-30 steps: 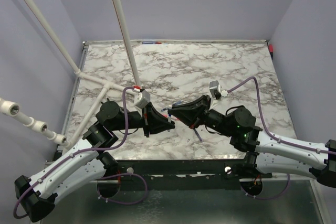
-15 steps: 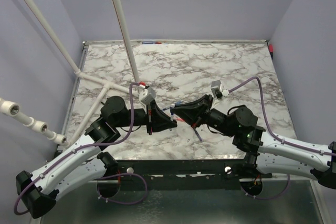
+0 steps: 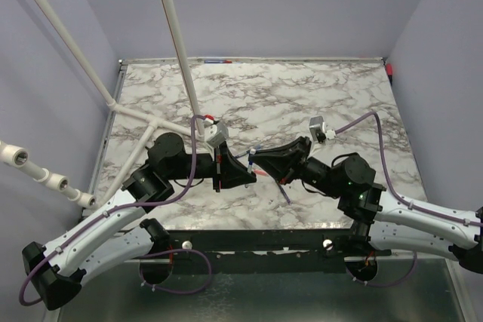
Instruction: Insert the pens into the pen caps
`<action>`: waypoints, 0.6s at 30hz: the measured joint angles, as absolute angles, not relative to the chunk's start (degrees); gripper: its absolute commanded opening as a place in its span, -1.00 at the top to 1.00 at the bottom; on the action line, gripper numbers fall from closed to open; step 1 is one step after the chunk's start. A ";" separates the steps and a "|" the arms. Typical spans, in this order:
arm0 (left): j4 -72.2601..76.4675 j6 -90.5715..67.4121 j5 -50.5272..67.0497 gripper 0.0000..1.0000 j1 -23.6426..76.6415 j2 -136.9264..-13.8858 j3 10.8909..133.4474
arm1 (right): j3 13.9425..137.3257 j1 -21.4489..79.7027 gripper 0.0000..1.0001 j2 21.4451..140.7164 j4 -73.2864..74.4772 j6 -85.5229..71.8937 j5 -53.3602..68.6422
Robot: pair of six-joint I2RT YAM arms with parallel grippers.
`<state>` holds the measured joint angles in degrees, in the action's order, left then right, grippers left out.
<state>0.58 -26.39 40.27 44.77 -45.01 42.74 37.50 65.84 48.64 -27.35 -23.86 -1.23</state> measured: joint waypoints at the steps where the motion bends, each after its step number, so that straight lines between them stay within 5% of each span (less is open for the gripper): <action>1: 0.54 -26.33 40.23 1.00 44.82 -45.08 42.83 | 37.32 65.84 0.99 48.56 -27.40 -24.01 -1.26; 18: -4.08 -23.70 41.43 1.00 45.52 -48.58 47.16 | 33.45 65.98 0.99 46.00 -30.89 -25.96 -2.57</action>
<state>-4.08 -23.70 41.43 45.52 -48.58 47.16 33.45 65.98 46.00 -30.89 -25.96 -2.57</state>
